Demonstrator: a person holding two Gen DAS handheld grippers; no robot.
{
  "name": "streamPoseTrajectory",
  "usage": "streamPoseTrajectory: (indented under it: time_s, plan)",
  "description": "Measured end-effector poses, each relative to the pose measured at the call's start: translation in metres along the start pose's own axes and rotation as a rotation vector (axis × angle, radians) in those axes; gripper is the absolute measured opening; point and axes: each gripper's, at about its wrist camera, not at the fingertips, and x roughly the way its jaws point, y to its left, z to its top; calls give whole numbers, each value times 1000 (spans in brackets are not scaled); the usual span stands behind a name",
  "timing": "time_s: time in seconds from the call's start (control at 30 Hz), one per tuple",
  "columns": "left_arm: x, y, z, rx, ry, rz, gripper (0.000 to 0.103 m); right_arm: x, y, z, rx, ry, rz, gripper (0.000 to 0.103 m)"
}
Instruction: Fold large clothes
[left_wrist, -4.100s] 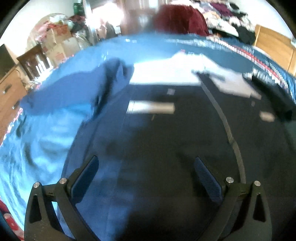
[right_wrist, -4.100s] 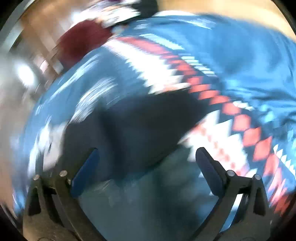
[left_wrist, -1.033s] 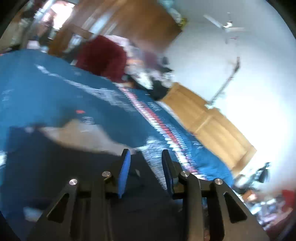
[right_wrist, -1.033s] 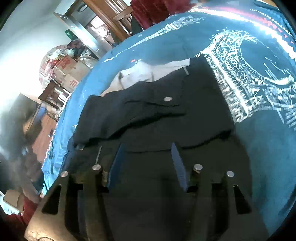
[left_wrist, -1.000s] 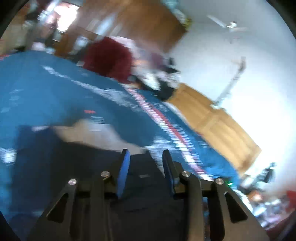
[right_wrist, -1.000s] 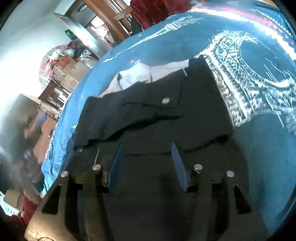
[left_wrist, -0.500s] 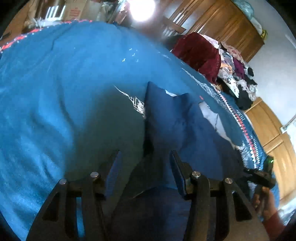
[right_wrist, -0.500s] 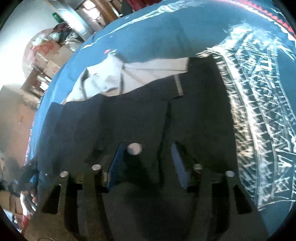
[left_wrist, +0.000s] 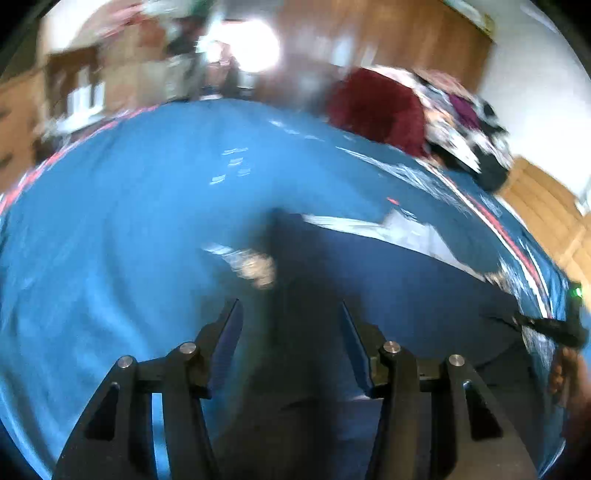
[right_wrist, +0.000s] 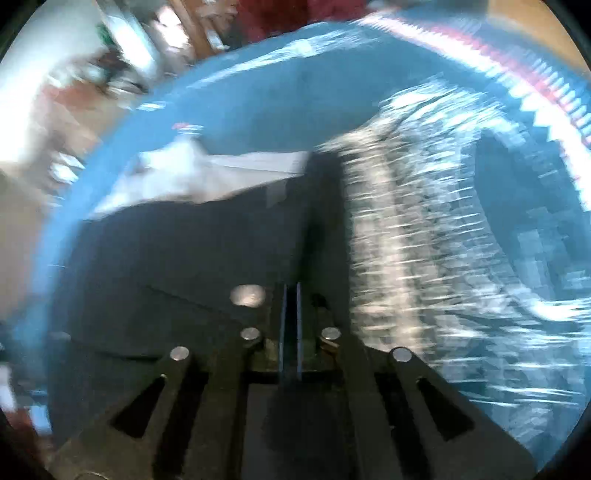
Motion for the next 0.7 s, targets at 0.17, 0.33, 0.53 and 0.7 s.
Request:
streamPoseTrajectory:
  time_s: [0.17,0.33,0.53,0.7]
  plan:
    - [55,9,-16,26,172,31,67,-4,32,-6,-58,-60,214,33]
    - [27,25,-34,43,207,24,67,10,4,-37,-19,153,298,28]
    - [-60,37,-99,99,268,-94,70,-98,-99,-153,147,257,418,42]
    - [-93,38,-146,77,340,-247,74,-124,-113,-251,188,389,481,42]
